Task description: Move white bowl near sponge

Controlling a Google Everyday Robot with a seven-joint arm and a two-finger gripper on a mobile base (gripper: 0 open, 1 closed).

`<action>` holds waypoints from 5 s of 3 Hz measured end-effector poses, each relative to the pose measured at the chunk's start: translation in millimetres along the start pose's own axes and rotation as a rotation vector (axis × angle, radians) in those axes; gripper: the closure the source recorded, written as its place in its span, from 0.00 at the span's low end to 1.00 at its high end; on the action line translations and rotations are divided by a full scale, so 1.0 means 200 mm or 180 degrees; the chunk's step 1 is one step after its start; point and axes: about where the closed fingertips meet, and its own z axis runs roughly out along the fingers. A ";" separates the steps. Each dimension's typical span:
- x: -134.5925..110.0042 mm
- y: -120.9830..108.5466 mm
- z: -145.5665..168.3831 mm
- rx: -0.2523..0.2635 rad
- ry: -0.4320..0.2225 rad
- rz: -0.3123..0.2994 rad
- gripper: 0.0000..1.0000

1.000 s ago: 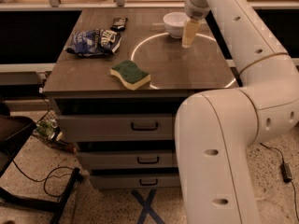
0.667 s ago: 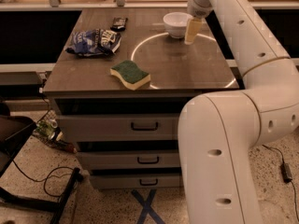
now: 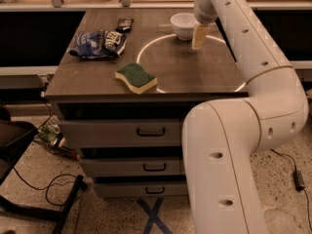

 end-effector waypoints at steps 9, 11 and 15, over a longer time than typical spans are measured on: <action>0.32 0.07 -0.47 -0.0222 0.0052 -0.0173 1.00; 0.28 0.01 -0.83 -0.0136 -0.0043 -0.0296 1.00; 0.27 0.35 -1.20 -0.0415 -0.0012 0.0023 1.00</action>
Offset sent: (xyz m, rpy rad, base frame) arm 0.0300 0.0109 0.0133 -0.0477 -0.0546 0.1196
